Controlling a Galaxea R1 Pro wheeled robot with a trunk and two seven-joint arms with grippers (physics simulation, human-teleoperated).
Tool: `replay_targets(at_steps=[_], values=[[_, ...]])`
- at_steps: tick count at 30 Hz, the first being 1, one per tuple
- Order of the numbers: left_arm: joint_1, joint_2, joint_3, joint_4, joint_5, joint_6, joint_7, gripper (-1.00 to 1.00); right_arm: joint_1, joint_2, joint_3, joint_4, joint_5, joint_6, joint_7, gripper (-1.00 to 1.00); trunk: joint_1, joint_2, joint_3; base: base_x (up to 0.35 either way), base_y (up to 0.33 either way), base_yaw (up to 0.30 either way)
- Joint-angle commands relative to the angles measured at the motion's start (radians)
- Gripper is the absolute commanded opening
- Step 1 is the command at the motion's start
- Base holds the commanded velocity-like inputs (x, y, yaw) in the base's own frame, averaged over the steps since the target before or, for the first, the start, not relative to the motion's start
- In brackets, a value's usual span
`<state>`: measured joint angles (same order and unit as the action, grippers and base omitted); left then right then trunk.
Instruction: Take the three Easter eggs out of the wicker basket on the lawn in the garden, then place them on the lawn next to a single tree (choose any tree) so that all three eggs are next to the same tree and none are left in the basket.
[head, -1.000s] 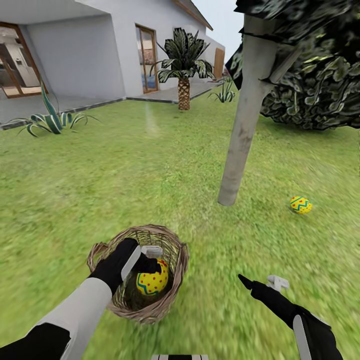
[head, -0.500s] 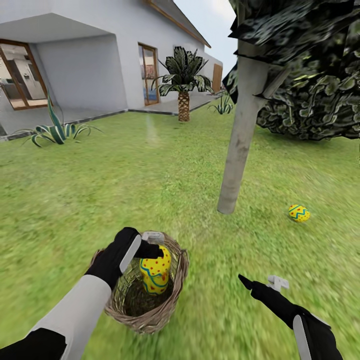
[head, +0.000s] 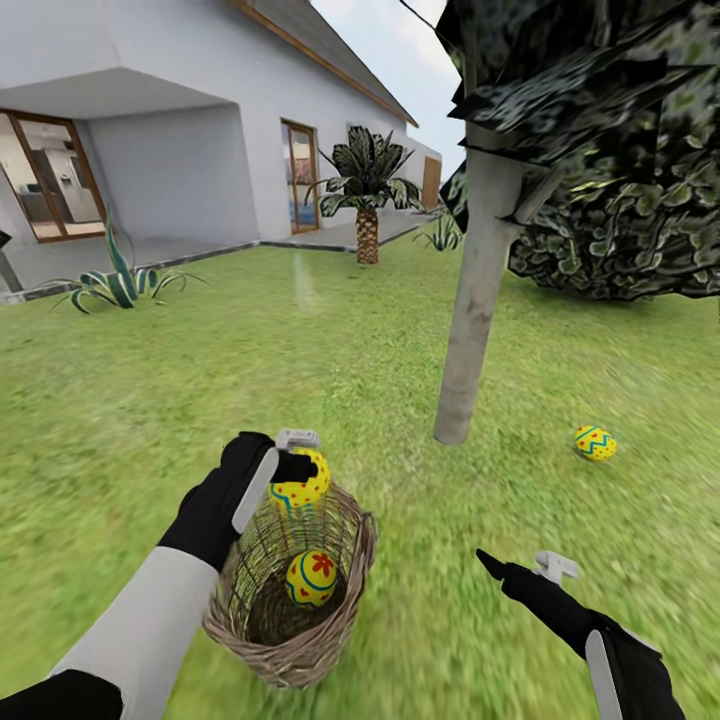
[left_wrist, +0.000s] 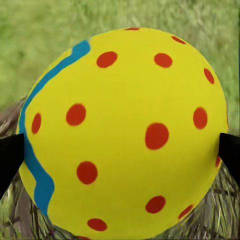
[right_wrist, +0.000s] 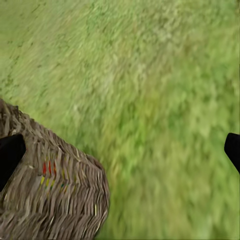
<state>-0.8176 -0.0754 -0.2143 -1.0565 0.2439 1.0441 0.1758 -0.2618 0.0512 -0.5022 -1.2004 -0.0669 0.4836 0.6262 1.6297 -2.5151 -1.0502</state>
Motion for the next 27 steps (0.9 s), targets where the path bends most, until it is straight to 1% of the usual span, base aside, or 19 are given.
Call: replay_targets(at_steps=[1,6,8,9,11,13,17,21,27], values=[[0.000,0.000,-0.002,-0.027,0.011,0.003,0.018,-1.00,-0.001,0.001,-0.003,-0.001,-0.007,0.009,0.003,1.00,-0.001,0.000,0.003,0.000,0.000,0.000],[0.005,0.000,-0.004,-0.132,0.011,0.003,0.026,-1.00,-0.001,0.001,-0.003,-0.001,-0.007,0.009,0.003,1.00,-0.003,0.001,0.022,0.000,0.000,0.000],[0.031,0.000,-0.005,-0.187,0.011,0.003,0.027,-1.00,-0.001,0.001,-0.004,-0.001,-0.007,0.009,0.003,1.00,-0.004,0.002,0.030,0.000,0.000,0.000],[0.053,0.000,-0.006,-0.241,0.011,0.003,0.027,-1.00,-0.001,0.001,-0.003,-0.001,-0.007,0.009,0.003,1.00,-0.004,0.002,0.034,0.000,0.000,0.000],[0.085,0.000,-0.006,-0.312,0.011,0.003,0.027,-1.00,-0.001,0.001,-0.003,-0.001,-0.007,0.009,0.004,1.00,-0.005,0.002,0.042,0.000,0.000,0.000],[0.105,0.000,-0.006,-0.361,0.012,0.003,0.027,-1.00,-0.001,0.001,-0.003,-0.001,-0.008,0.009,0.004,1.00,-0.006,0.003,0.049,0.000,0.000,0.000],[0.129,0.000,-0.007,-0.403,0.012,0.003,0.027,-1.00,-0.001,0.001,-0.002,-0.001,-0.008,0.009,0.010,1.00,-0.006,0.003,0.049,0.000,0.000,0.000],[0.133,0.000,-0.009,-0.414,0.012,0.003,0.027,-1.00,-0.001,0.001,-0.002,-0.001,-0.009,0.009,0.016,1.00,-0.006,0.003,0.049,0.000,-0.031,0.000],[0.133,0.000,-0.010,-0.413,0.011,0.003,0.028,-1.00,-0.001,0.001,-0.002,-0.001,-0.010,0.009,0.018,1.00,-0.006,0.003,0.055,0.000,-0.244,-0.152]])
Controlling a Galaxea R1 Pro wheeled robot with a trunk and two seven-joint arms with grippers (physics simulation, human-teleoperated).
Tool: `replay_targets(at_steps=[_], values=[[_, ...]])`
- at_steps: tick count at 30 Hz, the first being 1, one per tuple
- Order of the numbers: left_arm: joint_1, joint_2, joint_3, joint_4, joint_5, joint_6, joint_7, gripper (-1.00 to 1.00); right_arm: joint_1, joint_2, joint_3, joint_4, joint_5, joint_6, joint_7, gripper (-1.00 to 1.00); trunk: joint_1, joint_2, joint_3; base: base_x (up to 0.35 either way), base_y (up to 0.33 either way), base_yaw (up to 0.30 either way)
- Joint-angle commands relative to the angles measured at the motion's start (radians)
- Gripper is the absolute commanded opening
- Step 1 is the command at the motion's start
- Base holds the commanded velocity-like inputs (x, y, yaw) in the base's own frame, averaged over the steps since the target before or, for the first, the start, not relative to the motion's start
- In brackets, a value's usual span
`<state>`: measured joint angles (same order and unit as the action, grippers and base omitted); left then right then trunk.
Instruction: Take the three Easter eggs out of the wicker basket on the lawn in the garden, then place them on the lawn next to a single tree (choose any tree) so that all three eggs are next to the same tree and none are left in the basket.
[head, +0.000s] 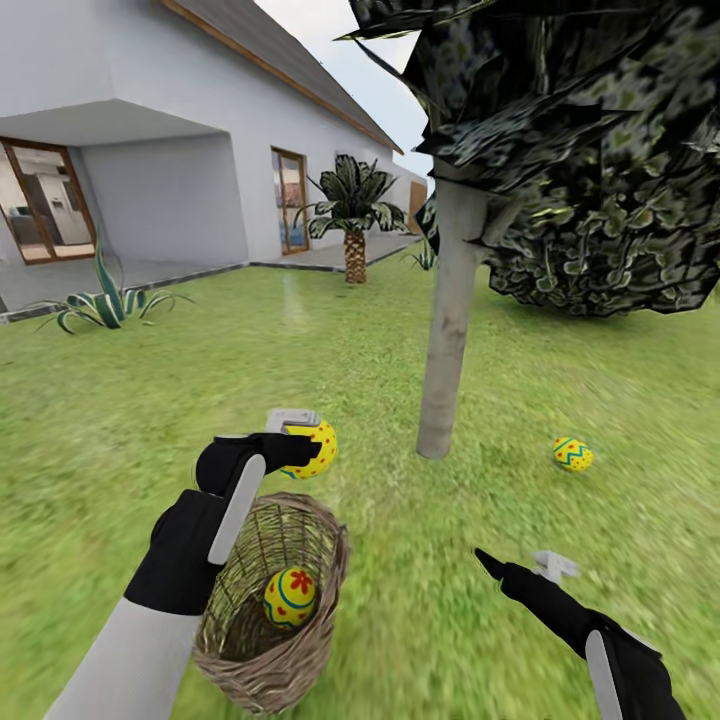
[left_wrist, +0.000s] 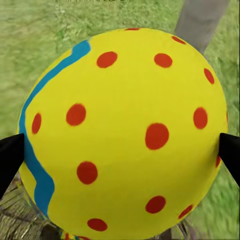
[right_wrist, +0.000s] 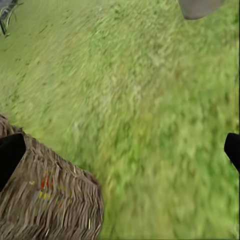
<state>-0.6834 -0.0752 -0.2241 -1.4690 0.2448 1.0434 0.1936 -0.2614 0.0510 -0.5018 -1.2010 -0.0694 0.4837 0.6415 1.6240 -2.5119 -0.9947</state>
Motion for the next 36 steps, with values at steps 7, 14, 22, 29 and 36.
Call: replay_targets(at_steps=[7,14,22,29,36], values=[[-0.001,0.000,-0.001,0.000,0.011,0.004,0.029,-1.00,-0.001,0.001,-0.003,0.000,-0.006,0.010,-0.005,1.00,0.000,0.000,0.005,0.000,-0.276,-0.141],[-0.001,0.000,-0.001,0.009,0.011,0.004,0.075,-1.00,-0.002,0.001,-0.003,0.000,-0.007,0.010,-0.001,1.00,0.000,0.000,0.005,0.000,-0.278,-0.005],[-0.001,-0.001,-0.001,0.012,0.005,0.004,0.080,-1.00,-0.004,0.001,0.006,-0.002,-0.006,0.119,-0.002,1.00,0.000,0.000,0.005,0.000,-0.278,0.000],[-0.002,-0.002,0.000,0.043,0.004,0.004,0.085,-1.00,-0.004,0.001,0.001,-0.002,-0.006,0.114,0.005,1.00,0.000,0.000,0.005,0.000,-0.280,0.000],[-0.002,-0.002,-0.001,0.105,0.004,0.004,0.081,-1.00,-0.004,0.000,-0.001,-0.001,-0.007,0.113,0.006,1.00,0.000,0.000,0.007,0.006,-0.297,-0.039]])
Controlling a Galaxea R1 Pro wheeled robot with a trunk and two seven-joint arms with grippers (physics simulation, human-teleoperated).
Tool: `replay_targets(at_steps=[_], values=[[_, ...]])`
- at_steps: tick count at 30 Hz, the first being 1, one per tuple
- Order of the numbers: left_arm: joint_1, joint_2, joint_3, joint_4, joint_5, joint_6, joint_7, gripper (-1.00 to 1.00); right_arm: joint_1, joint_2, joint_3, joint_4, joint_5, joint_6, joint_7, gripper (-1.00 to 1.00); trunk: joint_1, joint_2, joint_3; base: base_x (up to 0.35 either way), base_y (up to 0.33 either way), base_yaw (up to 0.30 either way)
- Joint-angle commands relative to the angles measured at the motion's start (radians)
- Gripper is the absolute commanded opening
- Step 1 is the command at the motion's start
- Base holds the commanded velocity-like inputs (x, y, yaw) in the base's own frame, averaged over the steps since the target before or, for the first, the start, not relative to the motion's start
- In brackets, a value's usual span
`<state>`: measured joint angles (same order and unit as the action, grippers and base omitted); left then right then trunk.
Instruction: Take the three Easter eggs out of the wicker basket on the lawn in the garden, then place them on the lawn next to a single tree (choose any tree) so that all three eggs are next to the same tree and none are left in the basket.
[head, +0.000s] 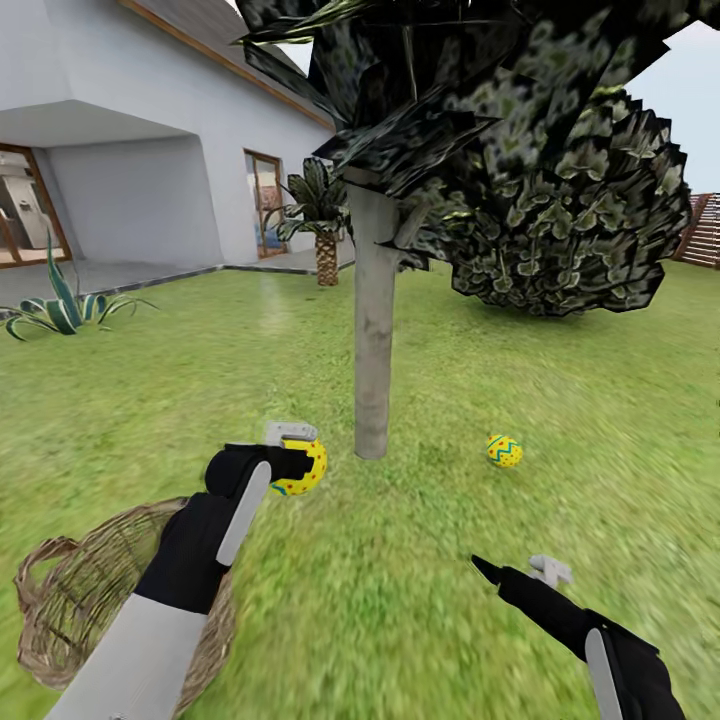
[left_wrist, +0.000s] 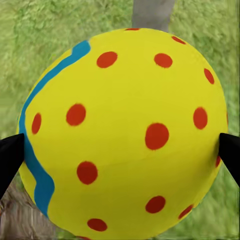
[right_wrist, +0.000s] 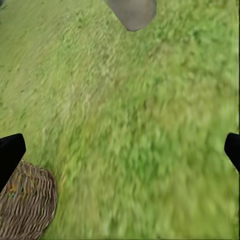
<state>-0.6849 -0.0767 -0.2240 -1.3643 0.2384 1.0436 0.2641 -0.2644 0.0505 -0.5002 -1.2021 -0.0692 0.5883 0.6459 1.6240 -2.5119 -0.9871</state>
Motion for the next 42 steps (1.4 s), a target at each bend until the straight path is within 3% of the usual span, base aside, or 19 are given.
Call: replay_targets(at_steps=[1,5,15,18,25,42], values=[[-0.001,0.000,-0.001,0.021,0.010,0.004,0.010,-1.00,-0.001,0.001,-0.003,0.000,-0.007,0.008,0.002,1.00,0.000,0.000,0.000,0.044,-0.278,-0.162],[-0.002,0.000,-0.003,0.132,0.012,0.004,0.008,-1.00,-0.001,0.000,-0.004,0.001,-0.006,0.009,0.000,1.00,0.000,0.000,0.004,0.015,-0.093,-0.184],[-0.002,-0.001,-0.003,0.172,0.016,0.004,-0.003,-1.00,-0.001,0.000,-0.005,0.001,-0.006,0.008,-0.001,1.00,-0.005,0.002,0.050,0.001,-0.005,-0.119],[-0.005,-0.006,-0.001,0.285,0.020,0.004,-0.003,-1.00,-0.001,0.001,-0.005,0.002,-0.006,0.008,-0.006,1.00,-0.006,0.003,0.062,0.000,0.000,-0.005],[-0.014,-0.011,0.002,0.403,0.024,-0.006,-0.003,-1.00,-0.001,0.002,-0.005,0.012,-0.006,0.008,-0.012,1.00,-0.009,0.004,0.089,0.000,0.000,0.000],[-0.015,-0.012,0.002,0.415,0.022,-0.016,-0.003,-1.00,-0.001,0.002,-0.005,0.017,-0.004,-0.027,-0.014,1.00,-0.017,0.008,0.155,0.000,0.000,0.000]])
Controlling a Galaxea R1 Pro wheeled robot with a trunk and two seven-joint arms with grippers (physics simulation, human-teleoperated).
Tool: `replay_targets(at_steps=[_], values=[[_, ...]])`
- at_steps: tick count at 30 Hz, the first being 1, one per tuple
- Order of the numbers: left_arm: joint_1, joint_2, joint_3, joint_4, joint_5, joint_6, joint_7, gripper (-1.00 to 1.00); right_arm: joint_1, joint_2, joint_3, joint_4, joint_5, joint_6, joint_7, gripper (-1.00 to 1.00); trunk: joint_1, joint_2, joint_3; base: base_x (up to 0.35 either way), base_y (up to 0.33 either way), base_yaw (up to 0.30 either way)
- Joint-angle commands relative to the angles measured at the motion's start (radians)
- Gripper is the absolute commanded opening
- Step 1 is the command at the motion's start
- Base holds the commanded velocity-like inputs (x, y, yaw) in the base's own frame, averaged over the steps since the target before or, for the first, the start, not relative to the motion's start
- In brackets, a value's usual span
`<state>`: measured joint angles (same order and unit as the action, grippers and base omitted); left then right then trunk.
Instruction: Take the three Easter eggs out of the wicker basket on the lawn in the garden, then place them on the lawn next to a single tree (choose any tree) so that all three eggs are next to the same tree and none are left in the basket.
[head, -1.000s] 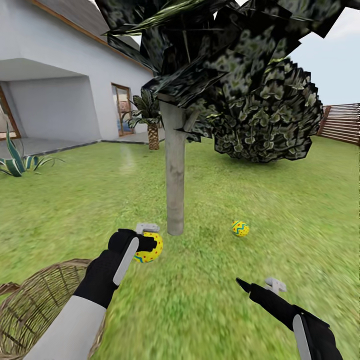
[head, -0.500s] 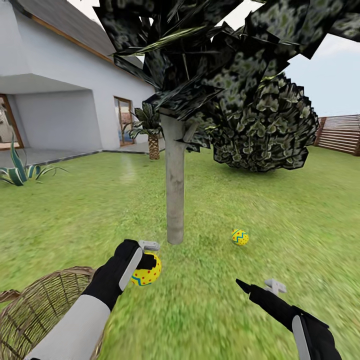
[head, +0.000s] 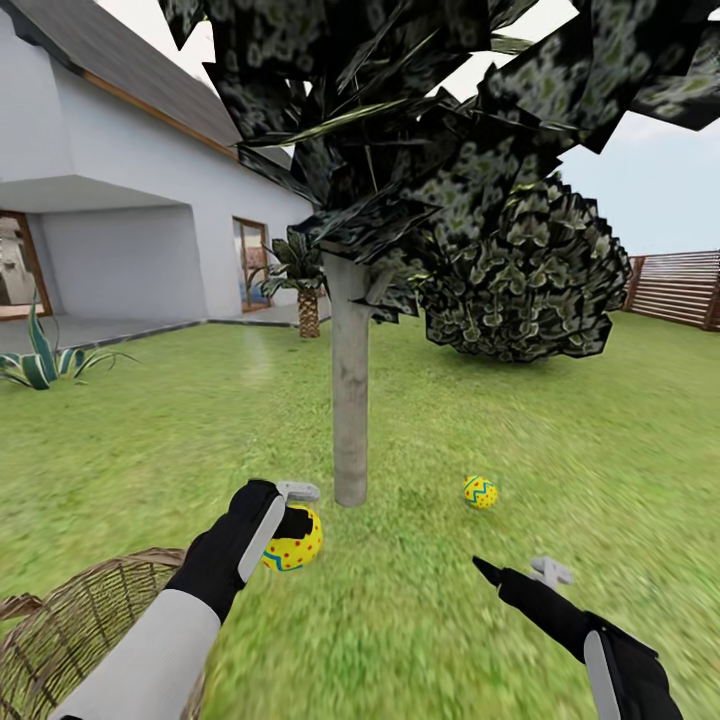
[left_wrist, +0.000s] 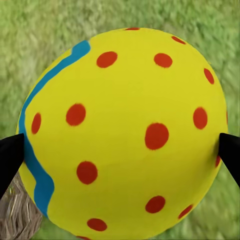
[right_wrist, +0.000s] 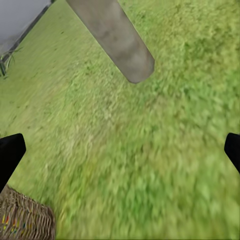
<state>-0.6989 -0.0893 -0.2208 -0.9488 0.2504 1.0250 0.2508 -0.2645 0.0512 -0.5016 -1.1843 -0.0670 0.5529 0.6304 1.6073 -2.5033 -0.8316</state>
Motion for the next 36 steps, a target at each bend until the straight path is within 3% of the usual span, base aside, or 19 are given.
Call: replay_targets(at_steps=[1,16,36], values=[[-0.001,0.000,-0.002,-0.001,0.010,0.003,0.010,-1.00,-0.001,0.001,-0.003,0.000,-0.007,0.009,0.002,1.00,-0.001,0.000,0.003,0.000,0.000,0.000],[-0.001,0.000,-0.002,-0.001,0.009,0.001,0.011,-1.00,-0.001,0.001,-0.005,0.036,-0.009,0.008,0.003,1.00,-0.008,0.004,0.061,0.000,0.000,0.000],[-0.001,0.000,-0.002,-0.001,0.007,-0.011,0.012,-1.00,-0.001,0.003,0.003,0.035,-0.005,0.010,-0.007,1.00,-0.085,0.144,0.118,0.000,0.000,0.000]])
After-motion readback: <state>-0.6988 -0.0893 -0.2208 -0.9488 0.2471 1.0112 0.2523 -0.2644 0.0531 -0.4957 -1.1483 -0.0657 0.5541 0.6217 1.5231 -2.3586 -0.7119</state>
